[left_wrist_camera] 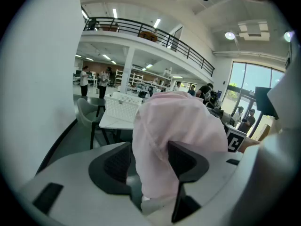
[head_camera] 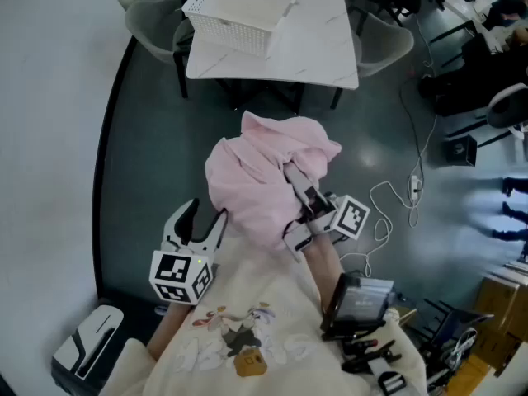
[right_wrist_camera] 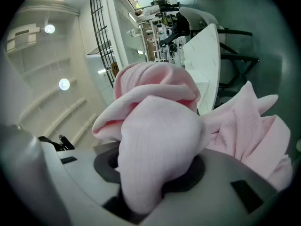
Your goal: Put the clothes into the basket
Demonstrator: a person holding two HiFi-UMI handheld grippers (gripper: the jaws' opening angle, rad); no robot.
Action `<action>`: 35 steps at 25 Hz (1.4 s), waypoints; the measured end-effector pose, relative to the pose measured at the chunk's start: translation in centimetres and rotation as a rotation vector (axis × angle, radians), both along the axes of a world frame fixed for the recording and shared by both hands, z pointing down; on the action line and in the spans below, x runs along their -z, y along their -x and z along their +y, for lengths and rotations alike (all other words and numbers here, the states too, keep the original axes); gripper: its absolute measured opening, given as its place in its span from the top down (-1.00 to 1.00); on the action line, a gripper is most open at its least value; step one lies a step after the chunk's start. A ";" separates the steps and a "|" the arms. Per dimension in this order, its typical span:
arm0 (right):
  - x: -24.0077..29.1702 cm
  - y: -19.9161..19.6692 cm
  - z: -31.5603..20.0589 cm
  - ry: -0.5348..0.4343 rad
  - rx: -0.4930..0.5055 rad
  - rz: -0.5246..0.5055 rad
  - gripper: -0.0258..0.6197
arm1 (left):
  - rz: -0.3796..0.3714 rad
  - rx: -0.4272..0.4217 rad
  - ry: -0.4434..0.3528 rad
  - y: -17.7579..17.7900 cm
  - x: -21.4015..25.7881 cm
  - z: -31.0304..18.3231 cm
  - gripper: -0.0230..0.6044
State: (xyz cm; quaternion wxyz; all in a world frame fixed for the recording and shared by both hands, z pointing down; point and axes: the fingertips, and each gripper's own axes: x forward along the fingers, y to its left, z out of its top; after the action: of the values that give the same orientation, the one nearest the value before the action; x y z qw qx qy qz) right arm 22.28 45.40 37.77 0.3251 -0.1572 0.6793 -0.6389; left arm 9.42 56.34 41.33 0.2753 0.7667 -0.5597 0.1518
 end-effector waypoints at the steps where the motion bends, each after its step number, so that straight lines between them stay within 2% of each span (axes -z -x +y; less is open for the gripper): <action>1: -0.3 -0.1 0.2 0.004 -0.001 0.004 0.36 | -0.002 -0.016 0.009 -0.4 -0.2 0.0 0.16; 4: -0.9 -0.4 0.0 0.012 -0.010 0.013 0.37 | -0.003 -0.043 0.025 -1.2 -0.6 -0.6 0.23; 7: -0.9 -0.2 0.2 0.016 -0.026 0.006 0.36 | 0.000 -0.033 0.012 -0.9 -0.2 -1.2 0.26; 14: 0.0 1.9 3.3 -0.032 -0.041 0.065 0.37 | -0.027 -0.027 0.011 0.3 -0.3 1.5 0.42; 16: 0.2 2.5 3.6 -0.053 -0.040 0.102 0.36 | -0.038 0.017 -0.004 1.3 0.4 1.3 0.42; 19: -0.4 3.4 4.4 -0.068 -0.034 0.150 0.36 | -0.028 0.103 -0.077 3.4 2.9 1.4 0.42; 21: -0.8 3.9 5.0 -0.061 -0.024 0.134 0.36 | -0.045 0.067 -0.102 3.2 3.8 1.5 0.42; 24: -0.9 5.1 5.7 -0.037 -0.010 0.080 0.36 | -0.054 0.004 -0.082 2.0 2.9 1.4 0.42; 32: -1.1 7.5 6.9 -0.054 -0.021 0.065 0.36 | -0.050 0.002 -0.095 3.5 2.0 1.7 0.42; 35: -1.7 8.1 6.9 -0.029 -0.034 0.064 0.36 | -0.040 -0.012 -0.077 3.9 1.3 1.5 0.45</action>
State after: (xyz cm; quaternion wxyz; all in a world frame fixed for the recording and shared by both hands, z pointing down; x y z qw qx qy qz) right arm 14.18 52.25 39.43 0.3165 -0.1845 0.6955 -0.6181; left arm 5.55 57.80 39.98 0.2335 0.7769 -0.5659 0.1470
